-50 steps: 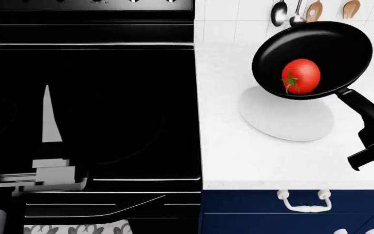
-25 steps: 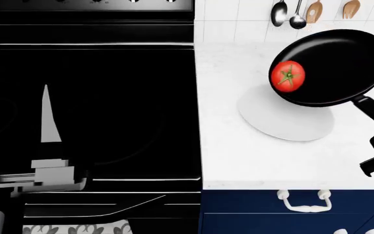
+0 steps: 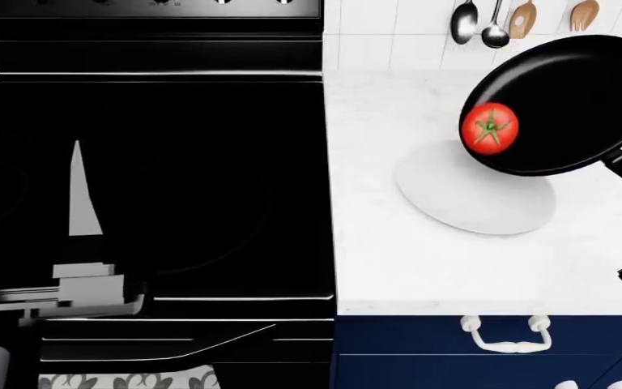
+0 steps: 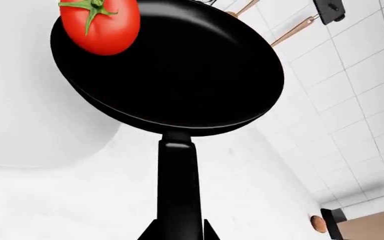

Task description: Pick up the pan and dump the vegetables in it onto the plate. Then return the pan to the stove.

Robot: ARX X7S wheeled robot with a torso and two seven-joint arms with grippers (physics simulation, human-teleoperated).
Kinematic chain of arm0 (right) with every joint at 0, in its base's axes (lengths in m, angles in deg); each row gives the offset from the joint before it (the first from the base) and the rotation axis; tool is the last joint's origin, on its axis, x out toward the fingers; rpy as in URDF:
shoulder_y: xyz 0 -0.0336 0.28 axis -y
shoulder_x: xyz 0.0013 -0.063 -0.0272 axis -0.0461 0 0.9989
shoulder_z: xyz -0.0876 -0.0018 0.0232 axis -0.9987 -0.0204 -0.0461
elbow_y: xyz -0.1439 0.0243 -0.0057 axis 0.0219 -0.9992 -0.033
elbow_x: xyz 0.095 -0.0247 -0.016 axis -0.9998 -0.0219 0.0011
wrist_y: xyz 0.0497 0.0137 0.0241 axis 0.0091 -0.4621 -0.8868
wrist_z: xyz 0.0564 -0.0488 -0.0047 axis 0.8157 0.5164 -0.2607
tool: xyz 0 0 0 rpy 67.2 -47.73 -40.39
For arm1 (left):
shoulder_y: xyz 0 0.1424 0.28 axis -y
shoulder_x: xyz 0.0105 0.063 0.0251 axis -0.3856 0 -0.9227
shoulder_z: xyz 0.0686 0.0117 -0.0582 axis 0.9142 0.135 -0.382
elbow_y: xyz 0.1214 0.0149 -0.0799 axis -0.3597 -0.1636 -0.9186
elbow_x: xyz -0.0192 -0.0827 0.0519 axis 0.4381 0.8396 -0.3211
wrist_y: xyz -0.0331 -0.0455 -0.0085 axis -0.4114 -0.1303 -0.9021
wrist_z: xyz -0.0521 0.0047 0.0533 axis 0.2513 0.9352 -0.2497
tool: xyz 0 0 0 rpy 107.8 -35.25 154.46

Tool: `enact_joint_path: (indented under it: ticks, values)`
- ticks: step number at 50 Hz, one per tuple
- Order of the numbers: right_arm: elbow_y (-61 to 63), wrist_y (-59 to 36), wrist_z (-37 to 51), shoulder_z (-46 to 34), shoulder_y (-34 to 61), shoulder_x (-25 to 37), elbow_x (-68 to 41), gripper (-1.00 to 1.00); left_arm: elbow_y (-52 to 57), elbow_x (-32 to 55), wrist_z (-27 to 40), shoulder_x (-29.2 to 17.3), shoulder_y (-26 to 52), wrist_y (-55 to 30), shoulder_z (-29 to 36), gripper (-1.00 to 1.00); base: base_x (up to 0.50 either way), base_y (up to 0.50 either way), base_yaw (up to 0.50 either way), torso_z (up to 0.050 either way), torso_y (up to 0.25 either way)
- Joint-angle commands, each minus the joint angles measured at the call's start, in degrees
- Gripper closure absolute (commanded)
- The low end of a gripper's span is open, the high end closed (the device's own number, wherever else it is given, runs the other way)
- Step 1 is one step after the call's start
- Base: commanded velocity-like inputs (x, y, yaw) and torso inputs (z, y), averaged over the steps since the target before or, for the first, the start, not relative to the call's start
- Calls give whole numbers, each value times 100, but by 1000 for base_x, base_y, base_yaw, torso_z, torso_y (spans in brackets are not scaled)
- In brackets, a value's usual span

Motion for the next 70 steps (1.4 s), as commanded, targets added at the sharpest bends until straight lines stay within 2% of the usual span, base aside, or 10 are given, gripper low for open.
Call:
enact_joint_path:
  ticks: [1,16,32,33,52,70]
  values:
    - [162,-160,-220,35,1044,20,1441,100,-24,-10,-15,9,-37,13,-22,-100,0,0,0,0,0]
    - [277,-159,-537,-151,1195,61,2049,100,0,-15,-13,-6,-69,-4,-60,-100,0,0,0,1,2]
    - [327,-174,-1044,-557,1425,84,3182,100,-8,-24,-21,-8,-111,-2,-92,-100,0,0,0,1,1]
    - [366,-230,-1209,-721,1459,103,3507,100,-13,-27,-23,-4,-116,1,-92,-100,0,0,0,0,10]
    - [343,-142,-1473,-940,1519,52,4067,100,-20,-3,-42,11,-144,-19,-144,-100,0,0,0,1,2]
    - [317,113,-1976,-1336,1697,57,5114,100,-14,9,-55,10,-171,-43,-191,-100,0,0,0,1,2]
